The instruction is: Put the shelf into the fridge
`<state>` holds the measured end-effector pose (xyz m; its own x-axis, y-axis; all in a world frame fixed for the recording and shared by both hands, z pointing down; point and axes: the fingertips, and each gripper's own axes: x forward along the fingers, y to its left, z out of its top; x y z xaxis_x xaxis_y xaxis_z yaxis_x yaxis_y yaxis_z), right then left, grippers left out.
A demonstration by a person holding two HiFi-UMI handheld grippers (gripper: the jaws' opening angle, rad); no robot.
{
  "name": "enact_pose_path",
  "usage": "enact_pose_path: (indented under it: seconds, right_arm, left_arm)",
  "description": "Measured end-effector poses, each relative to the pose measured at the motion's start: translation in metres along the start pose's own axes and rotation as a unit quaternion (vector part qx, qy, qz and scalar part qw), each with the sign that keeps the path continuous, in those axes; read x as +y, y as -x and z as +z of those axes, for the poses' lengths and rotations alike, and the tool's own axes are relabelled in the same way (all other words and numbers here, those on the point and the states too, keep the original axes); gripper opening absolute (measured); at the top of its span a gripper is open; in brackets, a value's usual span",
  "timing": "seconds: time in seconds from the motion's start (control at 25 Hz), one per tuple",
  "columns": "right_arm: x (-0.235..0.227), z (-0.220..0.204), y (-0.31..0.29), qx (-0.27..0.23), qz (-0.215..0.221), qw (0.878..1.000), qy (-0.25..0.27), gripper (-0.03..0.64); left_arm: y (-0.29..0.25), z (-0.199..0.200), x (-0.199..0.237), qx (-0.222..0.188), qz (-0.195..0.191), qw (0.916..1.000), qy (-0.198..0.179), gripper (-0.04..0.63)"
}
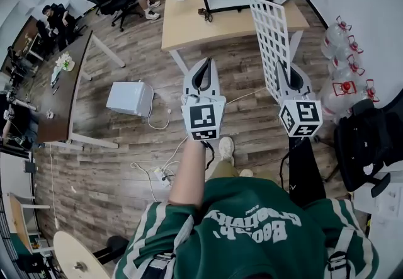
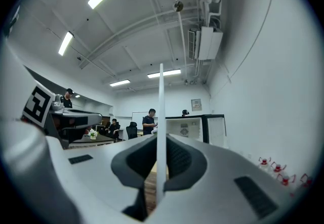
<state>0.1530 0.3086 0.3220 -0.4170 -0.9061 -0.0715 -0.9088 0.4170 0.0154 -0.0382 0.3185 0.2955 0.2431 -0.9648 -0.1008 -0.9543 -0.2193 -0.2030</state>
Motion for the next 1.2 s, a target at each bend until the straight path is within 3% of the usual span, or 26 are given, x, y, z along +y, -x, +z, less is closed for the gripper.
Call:
enact_pose_path:
  seconds: [0.36, 0.84, 1.2]
  right_arm:
    - [-0.016, -0.011, -0.070, -0.005, -0.014, 0.999, -0.043, 0.031]
    - [-0.051, -0.023, -0.223, -0.011, -0.051, 0.994, -0.101, 0.031]
    - [-0.075, -0.042, -0.319, -0.038, -0.090, 0.974, -0.206, 0.031]
  left_arm:
    - [-0.066, -0.018, 0.027, -0.008, -0.013, 0.9999, 0.004, -0.002]
    - [-0.213, -0.049, 0.083, -0.004, -0.052, 0.9986, 0.013, -0.002]
    - [-0.300, -0.076, 0.135, -0.001, -0.070, 0.9973, 0.019, -0.002]
